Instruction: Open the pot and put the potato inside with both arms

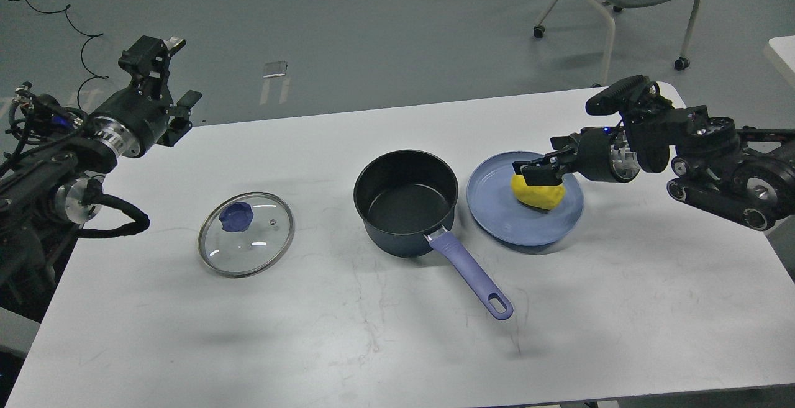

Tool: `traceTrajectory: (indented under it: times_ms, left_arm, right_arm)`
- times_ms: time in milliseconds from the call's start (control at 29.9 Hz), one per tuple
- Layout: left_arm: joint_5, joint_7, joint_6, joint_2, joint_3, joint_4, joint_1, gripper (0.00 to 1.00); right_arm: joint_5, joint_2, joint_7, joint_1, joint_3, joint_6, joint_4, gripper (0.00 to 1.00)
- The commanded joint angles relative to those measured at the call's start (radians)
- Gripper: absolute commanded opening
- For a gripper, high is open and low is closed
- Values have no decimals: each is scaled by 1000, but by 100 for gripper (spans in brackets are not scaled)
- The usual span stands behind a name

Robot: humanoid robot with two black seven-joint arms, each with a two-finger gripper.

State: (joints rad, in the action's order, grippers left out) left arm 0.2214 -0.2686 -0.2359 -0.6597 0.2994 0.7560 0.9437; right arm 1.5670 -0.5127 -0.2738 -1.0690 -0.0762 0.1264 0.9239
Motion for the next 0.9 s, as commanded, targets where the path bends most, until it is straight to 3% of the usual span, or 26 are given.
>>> traceTrajectory:
  times_ms: [0,368,501,568,602,702,869]
  left_arm:
    - [-7,12,-3,-3,4,0,-3,98]
    - [-7,2,4,2,7,0,-2,98]
    - [-7,2,6,8,7,0,0,98]
    - [-7,0,6,8,7,2,3,98]
    - [-7,0,6,8,7,2,4,98]
    - [-7,0,6,9,7,2,7,98]
    - [-2,0,7,14,7,2,6,98]
  right_arm:
    - [10,7,-1,-6,-40,-1,-16,96]
    - [10,49,-1,11,-54,-1,-40,84]
    - [10,71,-1,9,-114,-2,-65,43]
    - [10,83,-1,11,-117,-4,-91,37]
    - [10,92,-1,14,-123,-13,-112,29]
    - [8,102,-1,27,-128,-75,-140,19]
    - [-13,112,1,-9,-105,-106,-125,16]
